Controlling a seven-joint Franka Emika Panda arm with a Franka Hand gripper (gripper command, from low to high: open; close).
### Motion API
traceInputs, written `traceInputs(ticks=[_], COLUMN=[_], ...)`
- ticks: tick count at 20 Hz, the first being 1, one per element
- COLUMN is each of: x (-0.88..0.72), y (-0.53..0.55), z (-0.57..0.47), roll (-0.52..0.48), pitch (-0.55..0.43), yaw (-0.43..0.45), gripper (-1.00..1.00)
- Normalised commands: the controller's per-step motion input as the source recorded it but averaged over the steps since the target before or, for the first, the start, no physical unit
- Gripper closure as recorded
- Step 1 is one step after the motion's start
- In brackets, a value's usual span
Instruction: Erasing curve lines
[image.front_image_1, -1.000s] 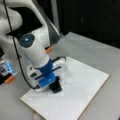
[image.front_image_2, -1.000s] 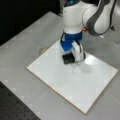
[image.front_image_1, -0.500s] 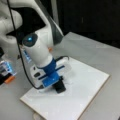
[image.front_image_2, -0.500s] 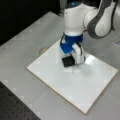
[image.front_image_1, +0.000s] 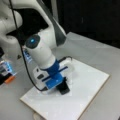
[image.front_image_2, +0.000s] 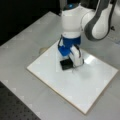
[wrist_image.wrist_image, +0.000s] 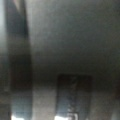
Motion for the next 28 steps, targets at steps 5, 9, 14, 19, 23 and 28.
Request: traceInputs(ticks=[5,9,14,19,23,28], x=[0.41,0.50,0.57,0.67,0.72,0.61], y=[0.38,0.39,0.31,0.31,0.41,0.42], z=[-0.83,-0.91,-0.97,-1.00,-1.00,-1.00], roll=[0.171,0.160,0.137,0.114,0.112,0.094], pitch=[-0.050,-0.056,-0.048,-0.056,-0.073,-0.052], yaw=[-0.159,-0.185,-0.208,-0.253,-0.291,-0.306], gripper=[1.00,1.00,1.00,1.00,1.00,1.00])
